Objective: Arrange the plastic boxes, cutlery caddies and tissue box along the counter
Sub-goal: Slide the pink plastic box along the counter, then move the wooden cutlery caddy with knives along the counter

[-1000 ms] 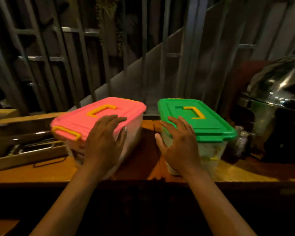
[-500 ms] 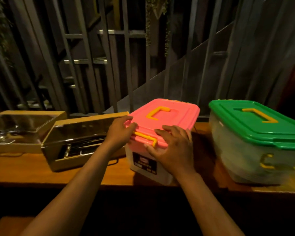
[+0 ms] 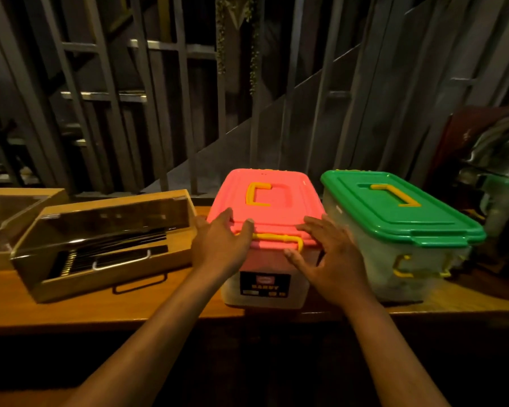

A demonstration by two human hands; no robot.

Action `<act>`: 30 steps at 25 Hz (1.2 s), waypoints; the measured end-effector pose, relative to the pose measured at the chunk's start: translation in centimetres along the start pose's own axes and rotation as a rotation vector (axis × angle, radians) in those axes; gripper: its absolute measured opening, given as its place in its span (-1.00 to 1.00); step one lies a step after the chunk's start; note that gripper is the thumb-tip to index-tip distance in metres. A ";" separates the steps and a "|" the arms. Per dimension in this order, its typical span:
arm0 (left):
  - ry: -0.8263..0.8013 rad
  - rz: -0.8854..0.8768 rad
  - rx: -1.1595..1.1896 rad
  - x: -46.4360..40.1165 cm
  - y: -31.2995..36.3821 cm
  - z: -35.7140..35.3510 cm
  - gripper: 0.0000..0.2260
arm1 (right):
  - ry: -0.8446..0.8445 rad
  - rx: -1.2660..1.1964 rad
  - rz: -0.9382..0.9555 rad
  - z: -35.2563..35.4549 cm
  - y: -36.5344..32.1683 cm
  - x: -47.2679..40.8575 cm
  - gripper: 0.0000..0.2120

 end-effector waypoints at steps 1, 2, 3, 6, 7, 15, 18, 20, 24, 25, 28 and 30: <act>0.008 0.002 -0.019 0.7 1.1 -0.3 -0.43 | 0.003 0.053 -0.004 1.1 0.7 0.2 -0.49; 0.011 0.008 -0.025 1.2 2.0 -0.7 -0.42 | 0.000 0.109 -0.004 1.9 1.2 0.2 -0.48; 0.019 0.014 -0.028 1.5 2.7 -0.8 -0.41 | -0.007 0.157 -0.001 2.6 1.6 0.3 -0.48; 0.020 0.032 -0.041 2.1 4.2 -1.5 -0.40 | -0.016 0.214 -0.006 4.0 3.0 0.2 -0.50; 0.025 0.038 -0.045 2.4 4.7 -1.6 -0.40 | -0.018 0.206 -0.009 4.4 3.4 0.2 -0.51; 0.039 0.036 -0.097 3.1 5.8 -2.1 -0.43 | -0.009 0.217 0.032 4.6 4.4 0.7 -0.55; 0.040 0.009 -0.046 3.4 5.8 -2.1 -0.48 | -0.024 0.239 0.037 4.5 4.3 0.8 -0.55; 0.026 -0.030 0.049 3.9 5.5 -2.0 -0.51 | -0.032 0.248 0.039 4.4 4.3 0.7 -0.55; 0.118 -0.221 -0.040 6.8 4.4 -0.1 -0.56 | -0.006 0.194 -0.039 4.1 3.7 0.7 -0.47; 0.159 -0.263 -0.082 7.4 3.8 0.8 -0.58 | 0.021 0.153 -0.060 3.8 2.5 0.6 -0.45; 0.278 -0.280 -0.135 7.4 0.7 3.9 -0.63 | 0.044 0.072 0.012 1.3 -3.6 0.5 -0.49; 0.335 -0.241 -0.163 6.7 -2.2 6.0 -0.62 | 0.015 0.029 0.080 -1.5 -7.3 0.2 -0.55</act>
Point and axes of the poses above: each hand's wrist, its own x-axis away from the middle knuckle, its own z-axis out of the back of the hand, y = z × x, the point moved 10 cm from there along -x, towards the middle knuckle, and after that the axes turned 13 degrees about -x, right-handed, at the moved point
